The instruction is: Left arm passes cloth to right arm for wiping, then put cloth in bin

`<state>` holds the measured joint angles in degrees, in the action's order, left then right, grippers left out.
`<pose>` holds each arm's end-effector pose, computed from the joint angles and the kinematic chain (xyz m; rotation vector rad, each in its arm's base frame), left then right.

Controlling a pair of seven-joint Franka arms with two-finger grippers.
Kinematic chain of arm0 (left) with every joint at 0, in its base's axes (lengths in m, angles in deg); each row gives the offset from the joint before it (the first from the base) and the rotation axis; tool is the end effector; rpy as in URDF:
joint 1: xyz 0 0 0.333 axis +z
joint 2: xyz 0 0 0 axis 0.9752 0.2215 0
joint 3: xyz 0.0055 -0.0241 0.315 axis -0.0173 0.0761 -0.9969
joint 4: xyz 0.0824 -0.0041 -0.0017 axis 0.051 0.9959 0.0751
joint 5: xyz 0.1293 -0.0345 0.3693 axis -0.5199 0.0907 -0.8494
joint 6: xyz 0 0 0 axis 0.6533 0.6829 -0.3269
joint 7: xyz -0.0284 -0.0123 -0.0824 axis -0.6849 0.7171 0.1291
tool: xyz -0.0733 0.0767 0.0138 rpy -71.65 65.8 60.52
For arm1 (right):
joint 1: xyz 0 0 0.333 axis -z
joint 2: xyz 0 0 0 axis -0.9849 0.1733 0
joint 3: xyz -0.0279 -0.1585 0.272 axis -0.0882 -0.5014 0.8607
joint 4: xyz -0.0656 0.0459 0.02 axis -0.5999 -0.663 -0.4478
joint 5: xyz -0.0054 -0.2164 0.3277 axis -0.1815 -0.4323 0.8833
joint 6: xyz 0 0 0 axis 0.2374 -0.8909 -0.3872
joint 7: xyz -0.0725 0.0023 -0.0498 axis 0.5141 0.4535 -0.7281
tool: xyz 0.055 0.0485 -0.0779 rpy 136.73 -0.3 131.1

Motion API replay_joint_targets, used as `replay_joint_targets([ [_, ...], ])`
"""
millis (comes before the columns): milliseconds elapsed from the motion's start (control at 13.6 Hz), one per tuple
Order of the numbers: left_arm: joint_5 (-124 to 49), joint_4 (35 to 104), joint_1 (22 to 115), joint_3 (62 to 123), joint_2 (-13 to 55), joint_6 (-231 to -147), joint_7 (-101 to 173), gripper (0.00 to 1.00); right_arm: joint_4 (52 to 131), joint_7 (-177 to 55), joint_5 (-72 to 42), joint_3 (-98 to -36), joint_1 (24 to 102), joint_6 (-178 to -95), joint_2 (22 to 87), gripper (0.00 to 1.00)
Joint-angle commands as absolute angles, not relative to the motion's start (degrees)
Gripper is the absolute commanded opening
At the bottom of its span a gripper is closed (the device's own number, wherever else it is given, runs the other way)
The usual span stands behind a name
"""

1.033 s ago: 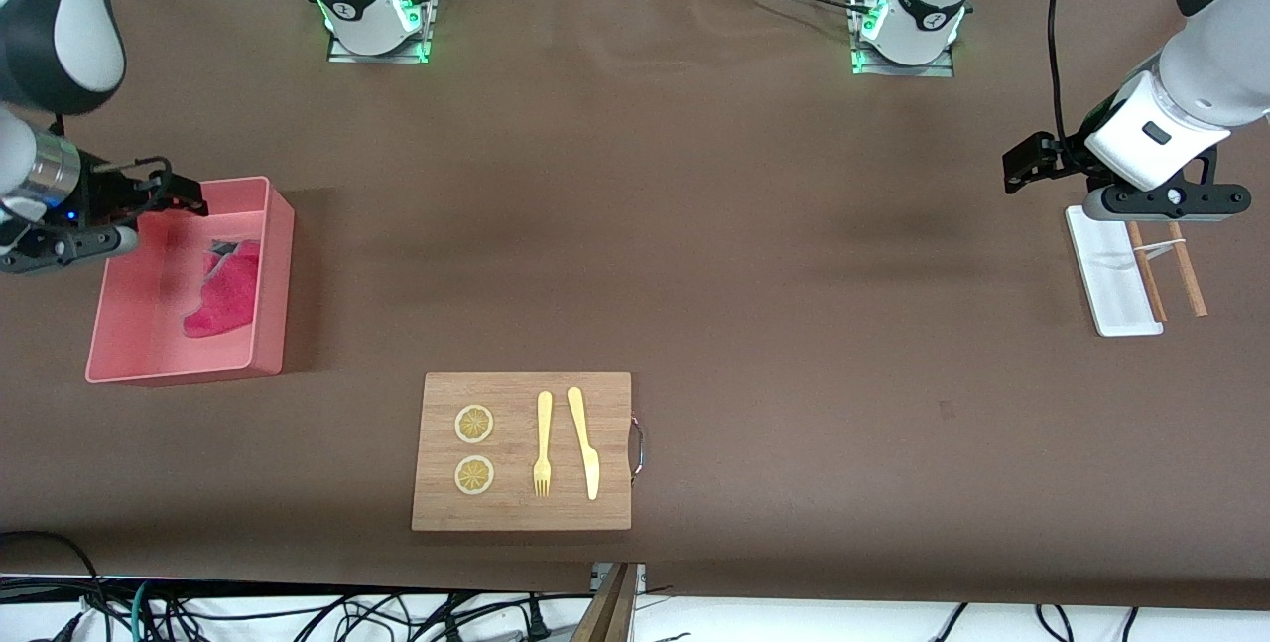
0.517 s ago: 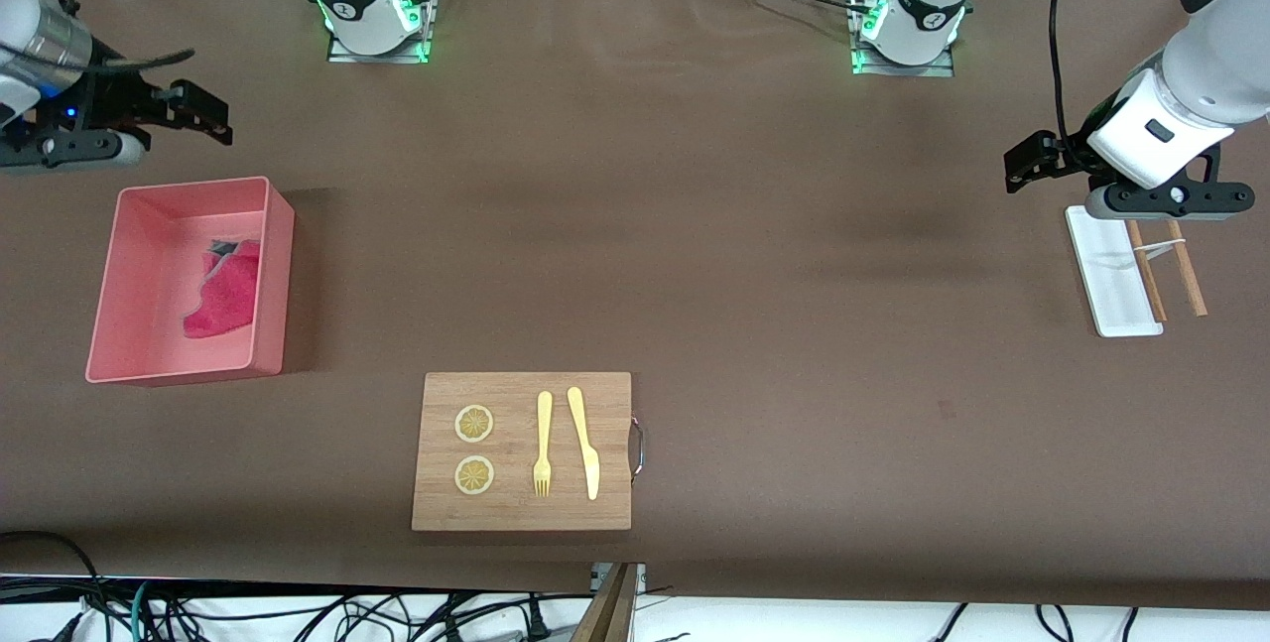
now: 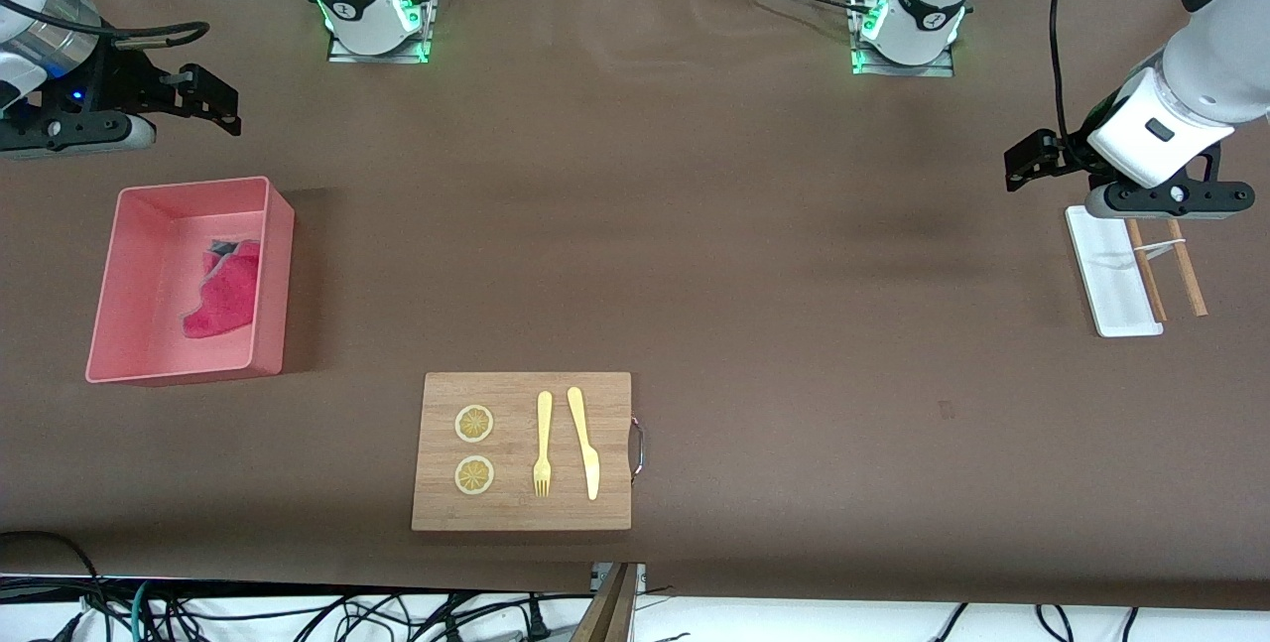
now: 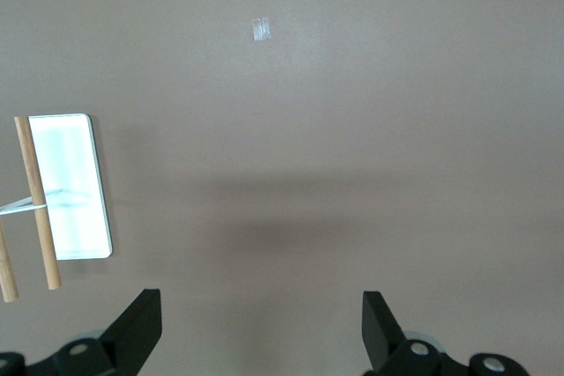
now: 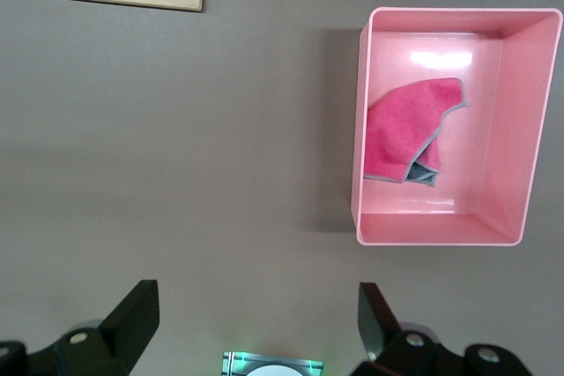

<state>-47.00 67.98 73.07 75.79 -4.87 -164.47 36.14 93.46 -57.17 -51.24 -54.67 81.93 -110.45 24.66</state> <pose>0.5473 -0.0529 0.5634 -3.1192 -0.0150 0.1433 0.5146 0.0485 0.5946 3.1244 0.1650 -0.1381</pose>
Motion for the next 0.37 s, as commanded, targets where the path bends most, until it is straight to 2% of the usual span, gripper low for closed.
replay_joint_targets([
  [0,-45.5,66.92,72.63,75.28,-5.09,-163.17,37.52,1.0,92.1,-57.01,-50.25,-54.64,82.22,-109.16,24.98,1.0],
  [295,-45.5,66.92,72.63,75.28,-5.09,-163.17,37.51,1.0,92.18,-57.1,-50.25,-54.64,82.22,-108.9,24.89,1.0],
])
